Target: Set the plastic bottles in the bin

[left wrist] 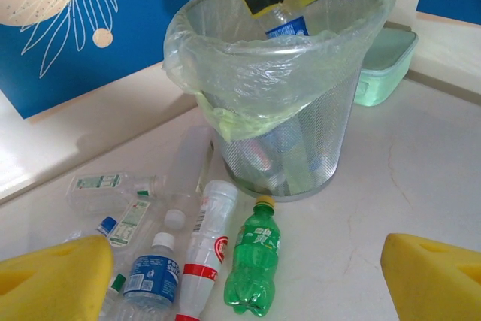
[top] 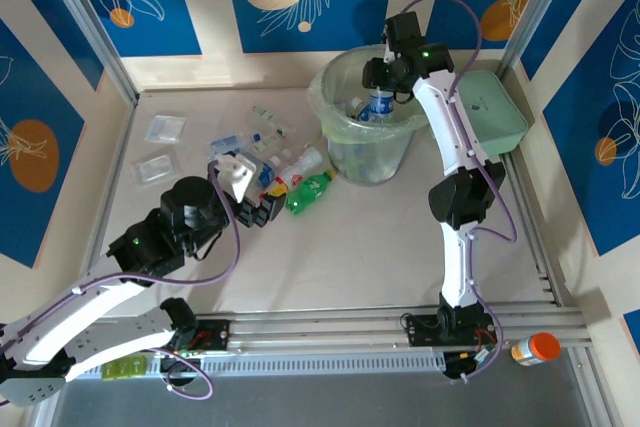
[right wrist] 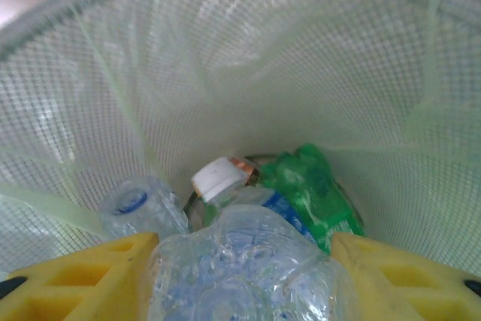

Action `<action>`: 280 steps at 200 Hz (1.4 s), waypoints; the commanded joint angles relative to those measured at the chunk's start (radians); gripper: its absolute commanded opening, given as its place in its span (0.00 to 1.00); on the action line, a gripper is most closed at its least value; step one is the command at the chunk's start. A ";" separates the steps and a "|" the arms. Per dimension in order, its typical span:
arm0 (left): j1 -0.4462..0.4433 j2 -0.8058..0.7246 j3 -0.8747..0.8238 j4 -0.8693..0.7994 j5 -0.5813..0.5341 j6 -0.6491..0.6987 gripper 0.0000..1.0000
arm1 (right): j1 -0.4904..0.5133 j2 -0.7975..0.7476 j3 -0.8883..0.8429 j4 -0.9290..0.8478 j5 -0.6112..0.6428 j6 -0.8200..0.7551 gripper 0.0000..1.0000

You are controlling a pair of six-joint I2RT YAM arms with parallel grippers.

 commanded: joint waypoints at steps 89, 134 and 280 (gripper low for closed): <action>0.003 0.014 -0.012 0.011 -0.046 0.014 0.92 | 0.001 0.101 0.130 -0.039 -0.065 -0.021 0.85; 0.016 0.032 -0.012 0.015 -0.049 0.006 0.93 | 0.006 -0.003 0.128 -0.027 -0.078 -0.028 0.84; 0.414 0.501 0.332 -0.352 0.162 -0.654 0.92 | 0.195 -0.906 -0.905 0.354 -0.042 0.035 0.71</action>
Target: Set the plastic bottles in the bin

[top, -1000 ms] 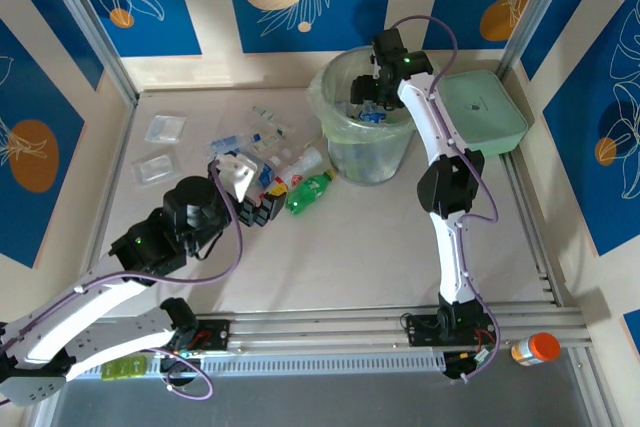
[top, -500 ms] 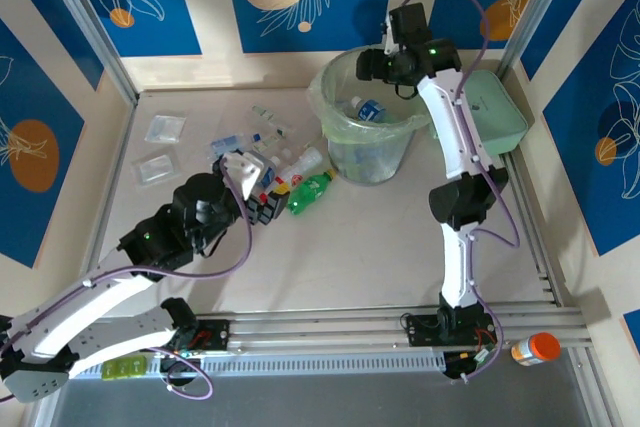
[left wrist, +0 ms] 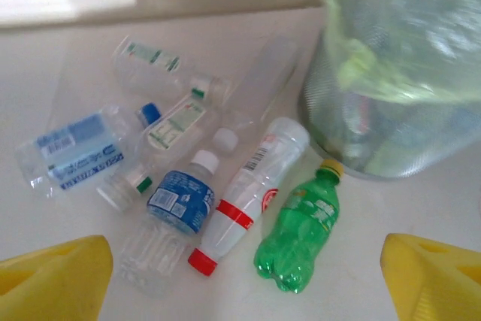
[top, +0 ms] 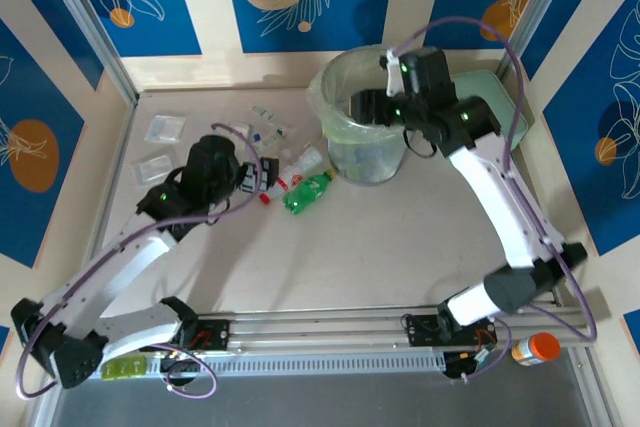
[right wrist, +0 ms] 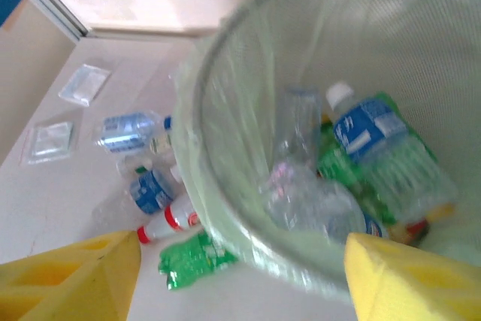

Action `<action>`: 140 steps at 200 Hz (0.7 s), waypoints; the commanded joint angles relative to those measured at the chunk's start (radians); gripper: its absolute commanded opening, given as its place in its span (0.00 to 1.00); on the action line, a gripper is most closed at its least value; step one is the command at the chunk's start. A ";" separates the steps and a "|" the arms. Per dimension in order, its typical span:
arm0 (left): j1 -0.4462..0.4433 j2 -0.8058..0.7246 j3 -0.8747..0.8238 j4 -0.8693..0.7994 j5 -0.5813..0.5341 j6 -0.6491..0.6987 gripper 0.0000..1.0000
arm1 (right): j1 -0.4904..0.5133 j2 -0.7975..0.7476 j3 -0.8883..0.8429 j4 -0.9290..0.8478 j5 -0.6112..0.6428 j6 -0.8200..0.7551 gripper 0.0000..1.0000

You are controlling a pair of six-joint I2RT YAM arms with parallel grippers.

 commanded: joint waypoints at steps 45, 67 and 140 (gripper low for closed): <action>0.165 0.433 0.401 -0.249 -0.013 -0.529 0.96 | -0.003 -0.333 -0.412 0.178 -0.031 0.089 0.70; 0.251 0.620 0.571 -0.274 0.052 -0.601 0.98 | -0.002 -0.367 -0.485 0.196 -0.048 0.111 0.70; 0.353 1.264 1.362 -0.448 0.192 -0.673 0.99 | 0.056 -0.406 -0.646 0.265 -0.101 0.196 0.69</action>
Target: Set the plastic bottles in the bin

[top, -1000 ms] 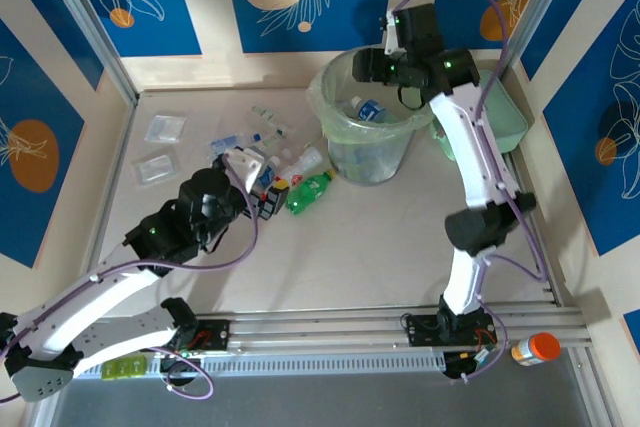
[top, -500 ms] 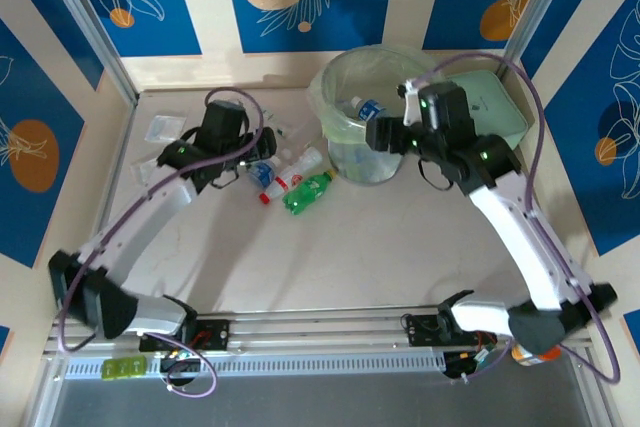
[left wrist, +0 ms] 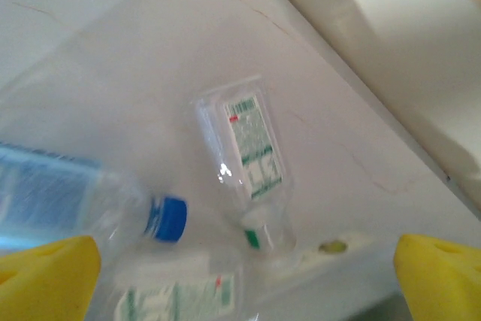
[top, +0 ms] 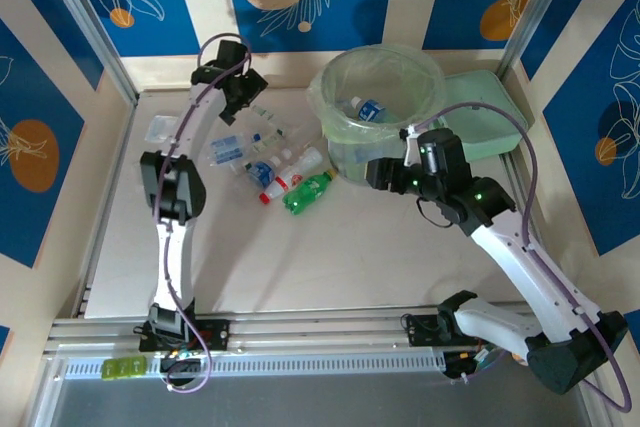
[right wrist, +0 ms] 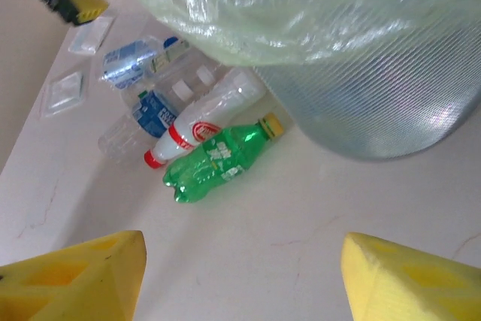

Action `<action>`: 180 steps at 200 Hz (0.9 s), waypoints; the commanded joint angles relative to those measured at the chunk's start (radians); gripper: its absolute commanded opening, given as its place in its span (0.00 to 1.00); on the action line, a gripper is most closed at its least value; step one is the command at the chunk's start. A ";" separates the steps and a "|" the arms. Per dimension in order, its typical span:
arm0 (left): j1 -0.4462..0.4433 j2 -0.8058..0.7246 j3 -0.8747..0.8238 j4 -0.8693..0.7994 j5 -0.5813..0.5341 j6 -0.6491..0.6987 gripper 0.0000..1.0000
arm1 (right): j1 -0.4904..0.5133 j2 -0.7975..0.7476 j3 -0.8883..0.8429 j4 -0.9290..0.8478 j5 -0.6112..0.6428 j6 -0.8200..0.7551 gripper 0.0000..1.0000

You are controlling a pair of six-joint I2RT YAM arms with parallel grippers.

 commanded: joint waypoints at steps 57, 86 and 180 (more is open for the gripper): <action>0.030 0.198 0.184 0.058 0.044 -0.059 0.99 | 0.038 -0.029 -0.073 0.081 0.000 0.054 0.69; 0.032 0.269 0.228 0.083 0.074 -0.076 0.99 | 0.038 -0.017 -0.072 0.094 -0.001 0.049 0.69; 0.032 0.348 0.234 0.067 0.013 -0.089 0.98 | 0.029 0.002 -0.056 0.073 0.022 0.031 0.70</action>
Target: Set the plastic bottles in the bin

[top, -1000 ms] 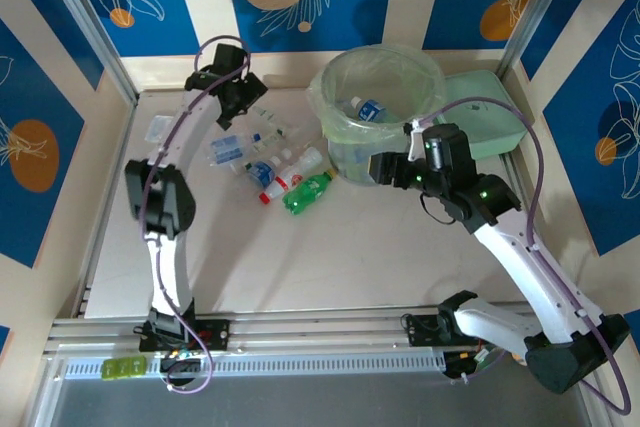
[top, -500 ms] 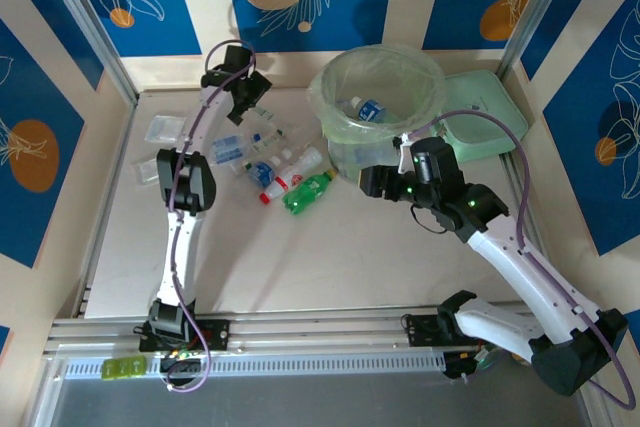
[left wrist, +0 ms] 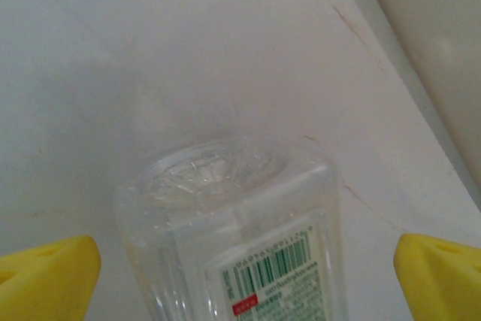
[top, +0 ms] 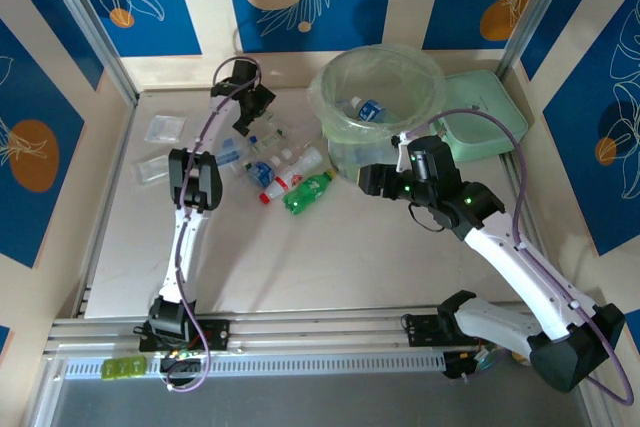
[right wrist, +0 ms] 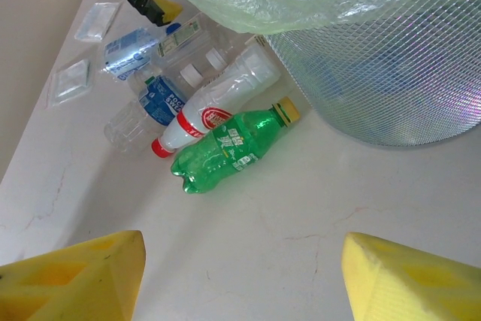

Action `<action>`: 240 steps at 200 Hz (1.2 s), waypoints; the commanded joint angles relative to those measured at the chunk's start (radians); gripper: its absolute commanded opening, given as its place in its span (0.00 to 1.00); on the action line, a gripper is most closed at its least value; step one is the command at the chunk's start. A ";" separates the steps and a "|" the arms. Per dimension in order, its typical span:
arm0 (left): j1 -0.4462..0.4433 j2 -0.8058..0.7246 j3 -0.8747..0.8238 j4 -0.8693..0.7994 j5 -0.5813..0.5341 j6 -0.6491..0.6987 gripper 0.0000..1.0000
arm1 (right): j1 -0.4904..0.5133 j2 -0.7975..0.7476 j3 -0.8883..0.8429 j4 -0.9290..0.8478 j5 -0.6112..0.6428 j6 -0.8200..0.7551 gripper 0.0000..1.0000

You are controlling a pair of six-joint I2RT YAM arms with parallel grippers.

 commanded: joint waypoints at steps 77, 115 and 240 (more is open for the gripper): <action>0.011 0.044 0.039 -0.081 -0.072 0.047 0.79 | -0.012 -0.009 0.009 -0.007 0.016 0.001 0.70; 0.011 0.024 0.038 -0.125 -0.112 0.078 0.65 | -0.012 -0.009 0.013 0.003 0.000 0.009 0.70; 0.024 -0.148 0.034 -0.086 -0.049 0.071 0.49 | 0.043 -0.030 0.086 -0.037 0.032 0.021 0.70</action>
